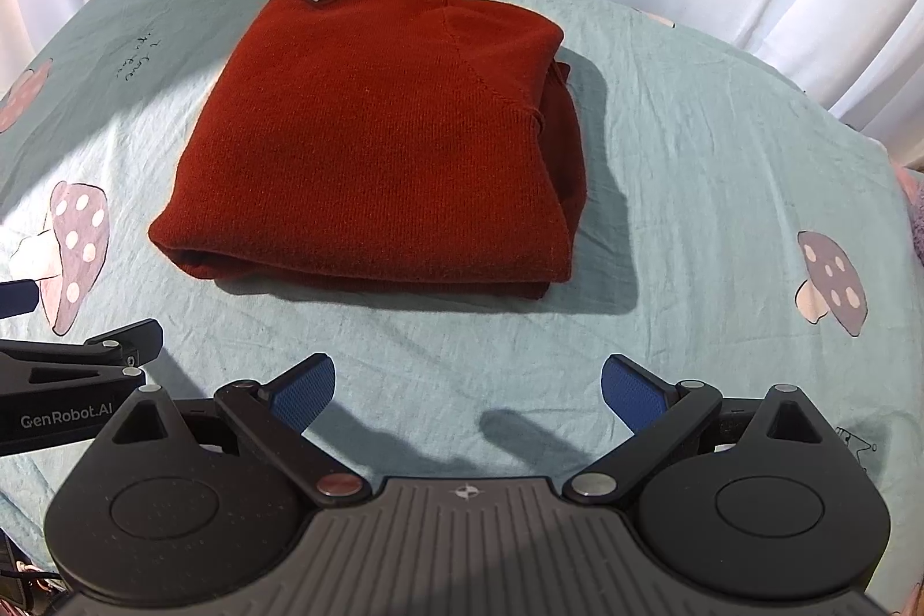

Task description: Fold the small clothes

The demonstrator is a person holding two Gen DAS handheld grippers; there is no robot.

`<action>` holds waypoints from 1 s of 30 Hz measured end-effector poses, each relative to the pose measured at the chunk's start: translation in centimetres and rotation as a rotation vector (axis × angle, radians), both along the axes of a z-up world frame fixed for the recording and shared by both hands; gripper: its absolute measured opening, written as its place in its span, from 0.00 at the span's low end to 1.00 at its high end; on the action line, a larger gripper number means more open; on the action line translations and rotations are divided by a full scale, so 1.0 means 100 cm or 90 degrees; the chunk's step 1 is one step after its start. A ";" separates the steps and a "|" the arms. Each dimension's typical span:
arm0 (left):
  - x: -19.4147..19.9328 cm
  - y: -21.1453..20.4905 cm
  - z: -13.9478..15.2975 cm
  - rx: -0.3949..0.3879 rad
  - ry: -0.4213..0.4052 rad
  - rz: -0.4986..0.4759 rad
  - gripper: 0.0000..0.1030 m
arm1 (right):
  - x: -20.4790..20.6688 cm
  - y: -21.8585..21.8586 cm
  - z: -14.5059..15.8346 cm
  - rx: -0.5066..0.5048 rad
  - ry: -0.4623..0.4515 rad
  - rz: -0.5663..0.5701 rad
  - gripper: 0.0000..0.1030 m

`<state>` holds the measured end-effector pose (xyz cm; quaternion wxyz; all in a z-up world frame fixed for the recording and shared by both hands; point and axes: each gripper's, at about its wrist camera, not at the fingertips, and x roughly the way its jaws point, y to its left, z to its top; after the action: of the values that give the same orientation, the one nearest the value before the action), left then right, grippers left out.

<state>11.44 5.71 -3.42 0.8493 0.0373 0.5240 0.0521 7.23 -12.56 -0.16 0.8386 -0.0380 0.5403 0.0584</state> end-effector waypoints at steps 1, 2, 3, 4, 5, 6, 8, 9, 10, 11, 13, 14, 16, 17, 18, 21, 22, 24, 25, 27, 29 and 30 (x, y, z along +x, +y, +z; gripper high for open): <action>0.000 0.000 0.000 0.000 0.000 0.000 0.98 | 0.000 0.000 0.000 -0.001 -0.001 0.000 0.96; 0.000 0.000 0.000 0.000 0.000 0.001 0.98 | 0.000 0.000 0.000 -0.001 -0.002 0.000 0.96; 0.000 0.000 0.000 -0.001 0.000 0.000 0.98 | 0.000 0.000 0.000 -0.002 -0.002 0.000 0.96; 0.000 0.000 0.000 -0.003 0.000 0.000 0.98 | 0.000 0.000 0.001 -0.002 -0.002 0.000 0.96; 0.000 0.000 0.000 -0.004 0.001 -0.001 0.98 | 0.000 0.000 0.001 -0.002 -0.002 0.000 0.96; 0.000 0.000 -0.001 -0.005 0.002 -0.001 0.98 | 0.000 0.000 0.001 -0.001 -0.001 0.000 0.96; 0.000 0.000 -0.001 -0.002 0.002 -0.003 0.98 | 0.001 -0.001 0.001 0.000 0.000 0.000 0.96; 0.000 0.000 -0.001 -0.001 0.002 -0.003 0.98 | 0.001 -0.001 0.001 0.000 -0.001 0.000 0.96; 0.000 0.000 -0.002 -0.001 0.002 -0.003 0.98 | 0.001 -0.002 0.001 0.000 -0.001 0.001 0.96; 0.000 0.000 -0.002 -0.002 0.001 -0.003 0.98 | 0.001 -0.002 0.001 0.000 -0.001 0.001 0.96; 0.000 0.000 -0.001 -0.004 0.000 -0.003 0.98 | 0.001 -0.002 0.002 0.001 -0.003 0.001 0.96; 0.001 0.000 -0.001 -0.004 0.000 -0.003 0.98 | 0.001 -0.001 0.002 0.002 -0.003 0.000 0.96; 0.001 0.000 -0.001 -0.003 -0.001 -0.004 0.98 | 0.001 -0.001 0.002 0.003 -0.003 0.000 0.96; 0.001 0.000 -0.001 -0.002 -0.001 -0.005 0.98 | 0.001 -0.001 0.002 0.003 -0.003 0.000 0.96; 0.001 0.000 -0.001 -0.003 -0.001 -0.005 0.98 | 0.001 -0.001 0.002 0.003 -0.003 0.001 0.96; 0.001 0.000 -0.001 -0.003 -0.001 -0.004 0.98 | 0.001 -0.001 0.002 0.003 -0.003 0.000 0.96; 0.001 0.000 -0.001 -0.003 0.000 -0.004 0.98 | 0.001 -0.001 0.002 0.003 -0.003 0.000 0.96; 0.001 -0.001 -0.001 -0.003 0.000 -0.006 0.98 | 0.001 -0.001 0.002 0.003 -0.003 -0.001 0.96; 0.001 -0.001 -0.001 -0.004 0.001 -0.007 0.98 | 0.001 -0.001 0.002 0.003 -0.004 -0.001 0.96; 0.001 0.000 -0.001 -0.006 0.002 -0.007 0.98 | 0.001 -0.001 0.002 0.003 -0.004 -0.002 0.96; 0.001 0.000 -0.001 -0.006 0.001 -0.007 0.98 | 0.001 -0.001 0.002 0.004 -0.004 -0.003 0.96; 0.001 0.000 -0.001 -0.005 0.001 -0.007 0.98 | 0.001 -0.001 0.002 0.005 -0.004 -0.003 0.96</action>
<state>11.53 5.67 -3.55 0.8493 0.0366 0.5247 0.0455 7.35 -12.68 0.08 0.8404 -0.0336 0.5378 0.0582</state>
